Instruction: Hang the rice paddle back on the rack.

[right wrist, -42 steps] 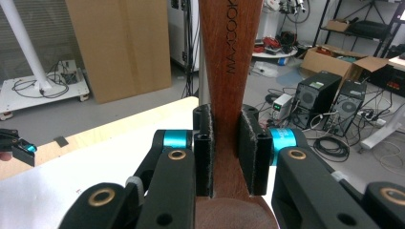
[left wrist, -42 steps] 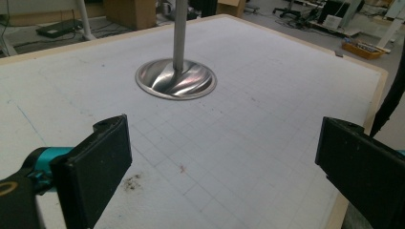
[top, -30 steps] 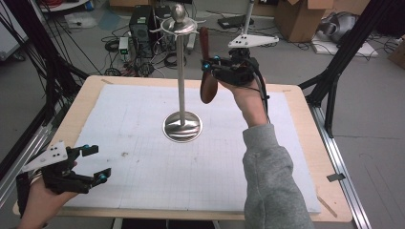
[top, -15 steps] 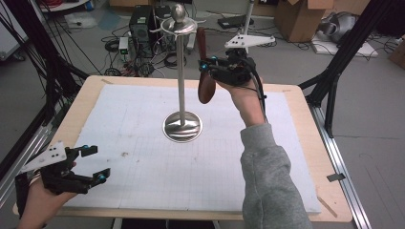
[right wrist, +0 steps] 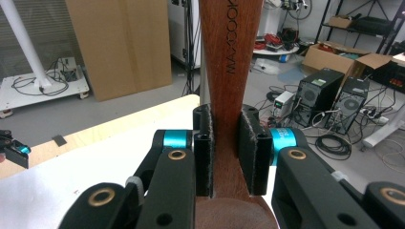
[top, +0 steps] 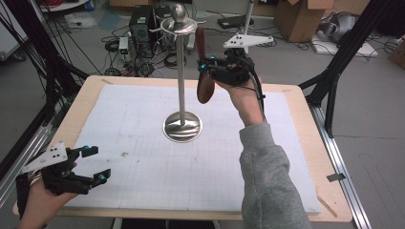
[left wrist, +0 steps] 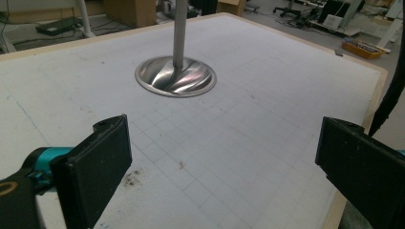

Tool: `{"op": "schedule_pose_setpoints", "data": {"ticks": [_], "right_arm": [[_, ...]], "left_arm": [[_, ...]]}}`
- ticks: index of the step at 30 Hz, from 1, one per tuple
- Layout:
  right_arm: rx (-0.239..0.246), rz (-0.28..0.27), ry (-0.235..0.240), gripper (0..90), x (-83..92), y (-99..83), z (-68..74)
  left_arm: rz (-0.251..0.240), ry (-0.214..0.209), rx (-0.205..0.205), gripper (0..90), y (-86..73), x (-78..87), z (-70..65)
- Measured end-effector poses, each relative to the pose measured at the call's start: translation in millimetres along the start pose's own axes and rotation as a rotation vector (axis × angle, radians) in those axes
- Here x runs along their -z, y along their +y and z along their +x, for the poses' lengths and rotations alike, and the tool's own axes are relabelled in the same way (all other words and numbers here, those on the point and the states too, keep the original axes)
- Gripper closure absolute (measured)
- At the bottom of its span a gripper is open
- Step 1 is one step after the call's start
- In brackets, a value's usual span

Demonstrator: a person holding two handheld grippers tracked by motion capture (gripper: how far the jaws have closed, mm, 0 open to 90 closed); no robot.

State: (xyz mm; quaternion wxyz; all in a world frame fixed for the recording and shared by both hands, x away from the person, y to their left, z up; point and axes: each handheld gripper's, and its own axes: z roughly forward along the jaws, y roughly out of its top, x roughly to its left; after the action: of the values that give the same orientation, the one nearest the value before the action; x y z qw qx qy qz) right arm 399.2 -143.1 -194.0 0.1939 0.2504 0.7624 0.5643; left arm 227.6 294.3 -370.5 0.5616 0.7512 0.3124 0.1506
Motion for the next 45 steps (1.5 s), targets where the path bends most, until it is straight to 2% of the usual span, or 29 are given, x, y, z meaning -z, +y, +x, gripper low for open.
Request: {"op": "schedule_pose_setpoints", "data": {"ticks": [32,39,45], "right_arm": [[-0.008,-0.015,0.018,76.6,-10.0,-1.9,-1.1],[0.014,-0.040,-0.012,59.5,-4.7,-3.5,1.1],[0.005,-0.049,-0.035,47.9,0.3,-8.4,0.2]], "left_arm": [[-0.003,0.006,-0.003,5.5,-0.3,4.2,-1.5],[-0.001,0.006,-0.003,5.5,-0.3,3.9,-1.3],[-0.002,-0.007,-0.010,5.5,2.0,-0.3,-2.1]]}}
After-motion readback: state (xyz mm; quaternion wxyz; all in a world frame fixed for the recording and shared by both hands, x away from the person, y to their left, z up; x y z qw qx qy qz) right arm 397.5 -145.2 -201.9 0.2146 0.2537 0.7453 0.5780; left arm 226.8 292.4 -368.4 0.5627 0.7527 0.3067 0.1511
